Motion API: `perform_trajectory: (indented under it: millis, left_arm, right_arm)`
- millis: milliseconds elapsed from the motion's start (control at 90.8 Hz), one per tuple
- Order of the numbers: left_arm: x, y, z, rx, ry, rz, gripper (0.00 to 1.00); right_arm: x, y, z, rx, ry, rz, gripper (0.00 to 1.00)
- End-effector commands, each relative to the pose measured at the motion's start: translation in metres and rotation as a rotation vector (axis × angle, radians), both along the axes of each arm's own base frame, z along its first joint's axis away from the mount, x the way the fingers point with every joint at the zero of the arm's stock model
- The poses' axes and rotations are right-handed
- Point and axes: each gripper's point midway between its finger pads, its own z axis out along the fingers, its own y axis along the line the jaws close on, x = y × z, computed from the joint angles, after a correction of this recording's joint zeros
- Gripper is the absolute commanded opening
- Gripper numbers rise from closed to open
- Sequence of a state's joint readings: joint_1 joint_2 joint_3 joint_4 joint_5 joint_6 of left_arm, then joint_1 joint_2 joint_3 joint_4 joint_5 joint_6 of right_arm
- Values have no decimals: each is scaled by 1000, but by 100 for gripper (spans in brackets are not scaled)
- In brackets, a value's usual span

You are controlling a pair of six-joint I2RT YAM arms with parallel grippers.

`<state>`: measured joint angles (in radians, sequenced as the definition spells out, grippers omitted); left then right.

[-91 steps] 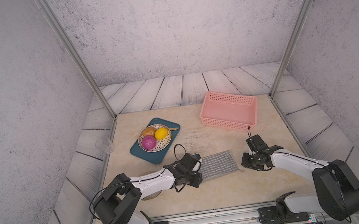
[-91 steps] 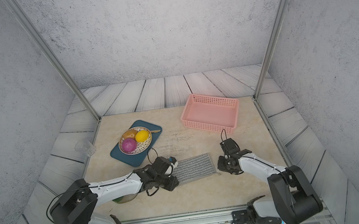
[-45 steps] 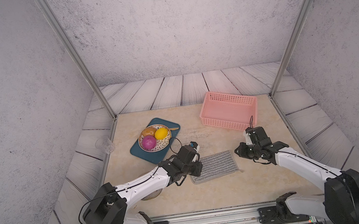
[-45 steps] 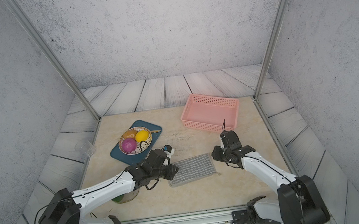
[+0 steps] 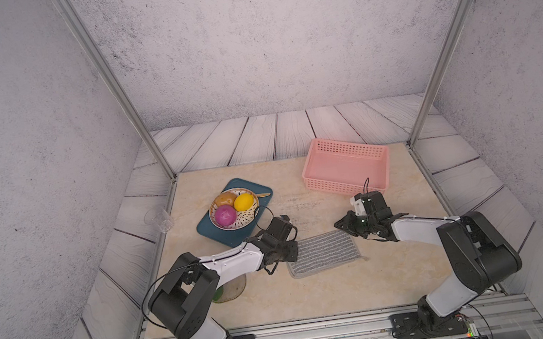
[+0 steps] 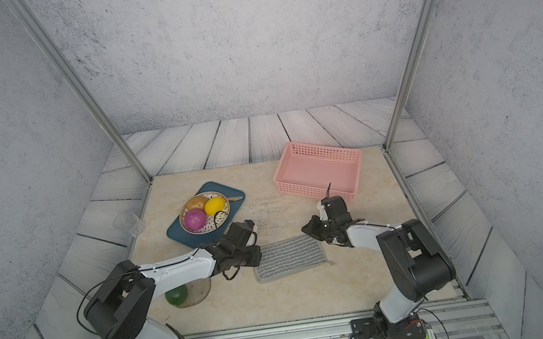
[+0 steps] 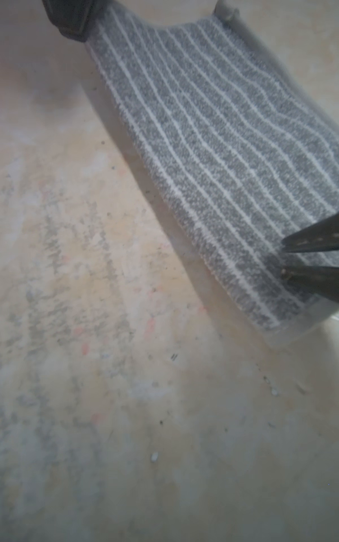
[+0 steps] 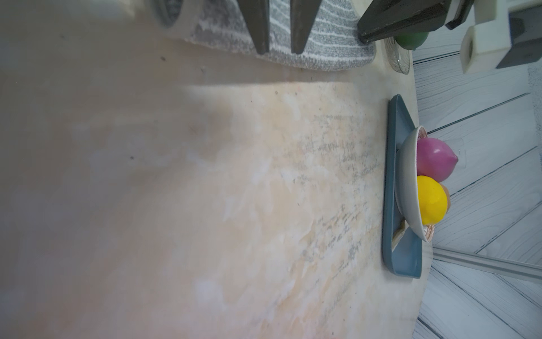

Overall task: Fold the square dishcloth
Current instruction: Smooth out the cleaning item at the center of the board.

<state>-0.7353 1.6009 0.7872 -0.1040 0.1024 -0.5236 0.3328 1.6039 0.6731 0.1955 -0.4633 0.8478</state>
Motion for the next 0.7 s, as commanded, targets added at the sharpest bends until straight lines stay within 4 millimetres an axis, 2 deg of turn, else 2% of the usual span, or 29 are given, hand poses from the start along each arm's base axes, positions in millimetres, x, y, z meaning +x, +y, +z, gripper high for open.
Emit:
perform_trajectory:
  millis: [0,187,363,517,694]
  left_arm:
    - [3,6,-13,-3,26,23,16]
    - [3,13,-26,0,61,48,15]
    - [1,17,-34,18,76,46,14]
    - [0,17,-38,26,82,37,14]
    - [5,9,-35,7,82,20,14]
  right_arm:
    - [3,6,-10,41,11,-10,13]
    - [7,-1,-39,-4,49,-45,12]
    - [19,-5,-57,-5,68,-62,11]
    - [33,-16,-62,5,76,-90,11]
    - [44,-21,-55,5,67,-82,11]
